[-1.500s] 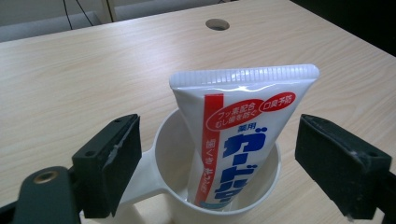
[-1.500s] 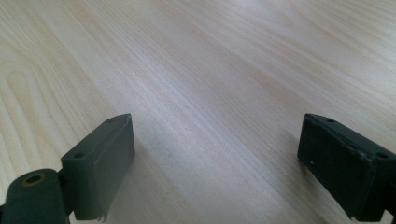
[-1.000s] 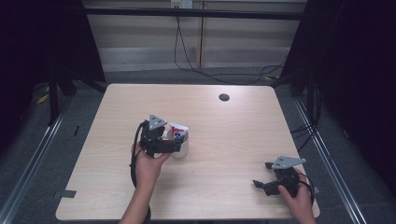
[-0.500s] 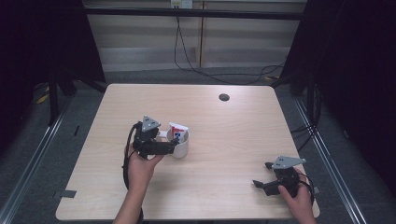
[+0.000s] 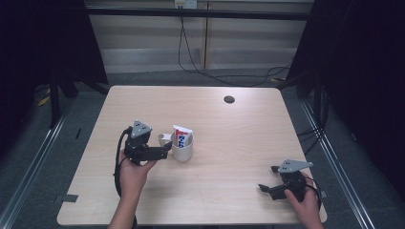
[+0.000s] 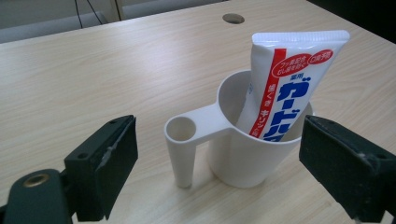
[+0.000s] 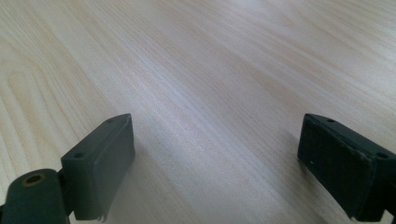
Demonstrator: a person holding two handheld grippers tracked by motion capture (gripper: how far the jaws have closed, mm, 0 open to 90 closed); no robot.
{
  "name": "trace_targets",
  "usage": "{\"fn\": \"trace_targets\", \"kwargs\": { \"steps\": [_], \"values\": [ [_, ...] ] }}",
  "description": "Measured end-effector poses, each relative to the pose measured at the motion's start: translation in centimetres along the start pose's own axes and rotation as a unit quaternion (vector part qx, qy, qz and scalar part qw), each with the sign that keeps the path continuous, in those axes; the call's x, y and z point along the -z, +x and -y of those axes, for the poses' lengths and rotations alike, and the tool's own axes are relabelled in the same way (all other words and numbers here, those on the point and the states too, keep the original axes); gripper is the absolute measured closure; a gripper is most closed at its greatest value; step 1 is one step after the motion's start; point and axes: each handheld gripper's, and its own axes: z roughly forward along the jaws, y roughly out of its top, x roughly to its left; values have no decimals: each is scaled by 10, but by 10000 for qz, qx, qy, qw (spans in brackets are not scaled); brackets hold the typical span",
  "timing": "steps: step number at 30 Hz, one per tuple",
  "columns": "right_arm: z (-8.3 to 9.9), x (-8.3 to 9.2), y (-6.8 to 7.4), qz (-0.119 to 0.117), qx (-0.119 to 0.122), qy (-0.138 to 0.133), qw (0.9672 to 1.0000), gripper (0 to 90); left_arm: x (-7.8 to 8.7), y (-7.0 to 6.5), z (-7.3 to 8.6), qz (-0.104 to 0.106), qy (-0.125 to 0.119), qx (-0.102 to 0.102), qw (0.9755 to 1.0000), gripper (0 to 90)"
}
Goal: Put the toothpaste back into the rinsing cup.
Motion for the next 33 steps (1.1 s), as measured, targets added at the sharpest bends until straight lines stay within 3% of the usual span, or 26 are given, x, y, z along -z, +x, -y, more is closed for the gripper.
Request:
{"fn": "trace_targets", "kwargs": {
  "steps": [16,33],
  "values": [
    [0,0,0,0,2,0,10000,106,11,16,17,-88,-14,35,10000,113],
    [0,0,0,0,2,1,10000,105,9,28,45,-106,64,270,9996,103]
  ]
}}
